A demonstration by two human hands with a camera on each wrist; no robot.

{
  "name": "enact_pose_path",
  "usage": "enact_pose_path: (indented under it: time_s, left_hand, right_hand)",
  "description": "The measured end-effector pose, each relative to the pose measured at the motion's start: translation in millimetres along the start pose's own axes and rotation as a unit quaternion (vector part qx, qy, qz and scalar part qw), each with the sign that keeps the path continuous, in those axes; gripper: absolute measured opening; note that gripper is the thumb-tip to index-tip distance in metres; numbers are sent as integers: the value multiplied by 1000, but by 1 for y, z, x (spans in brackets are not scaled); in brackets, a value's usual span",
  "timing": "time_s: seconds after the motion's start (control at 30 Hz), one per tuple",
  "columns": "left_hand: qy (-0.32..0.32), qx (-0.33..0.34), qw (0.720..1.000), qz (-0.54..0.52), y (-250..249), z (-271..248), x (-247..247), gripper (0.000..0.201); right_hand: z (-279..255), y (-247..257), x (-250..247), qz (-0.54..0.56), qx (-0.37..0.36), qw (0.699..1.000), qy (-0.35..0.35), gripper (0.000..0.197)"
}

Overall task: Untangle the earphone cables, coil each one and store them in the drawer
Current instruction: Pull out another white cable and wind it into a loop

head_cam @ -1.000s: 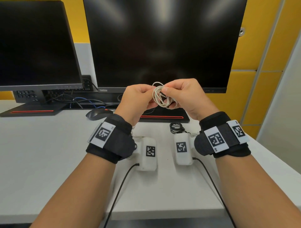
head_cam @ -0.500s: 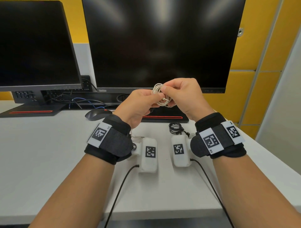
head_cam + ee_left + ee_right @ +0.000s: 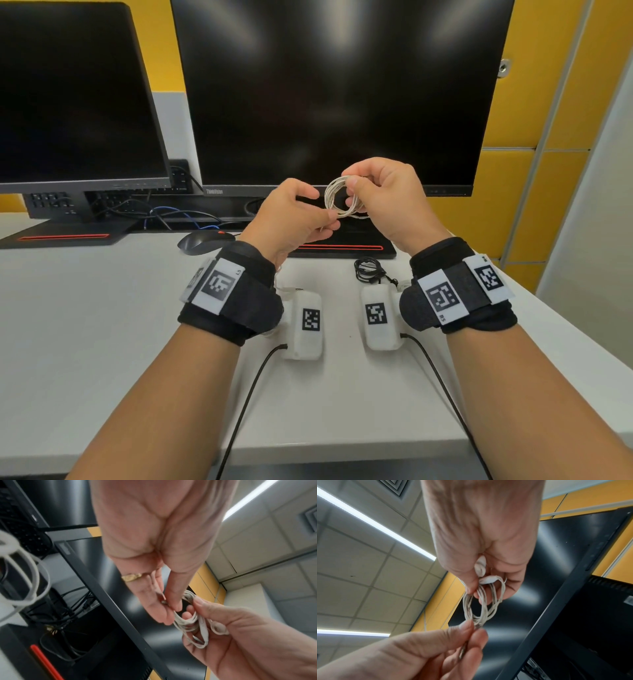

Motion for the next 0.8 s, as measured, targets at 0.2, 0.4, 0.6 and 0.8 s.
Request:
enact_pose_path:
  time_s: [0.2, 0.4, 0.6, 0.8]
  left_hand:
    - [-79, 120, 986, 79, -21, 1, -22, 15]
    - [-134, 188, 962, 145, -29, 1, -26, 13]
    - [-110, 185, 955, 206, -27, 4, -20, 8]
    - [-22, 124, 991, 49, -17, 5, -4, 12]
  right_hand:
    - [1, -4, -1, -70, -4, 997, 24, 18]
    - [-2, -8, 12, -108, 19, 990, 91, 16]
    - [-3, -7, 10, 43, 55, 994, 84, 14]
    - [-2, -7, 9, 55, 54, 994, 71, 13]
Point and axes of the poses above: each hand's wrist, its own z-axis towards the middle knuckle, its own x-axis out of the palm, y = z × x, the point moved 9 cm from there along z, towards the middle knuckle, and after that the axes turned 1 degree about -y, right-handed, at the moved point
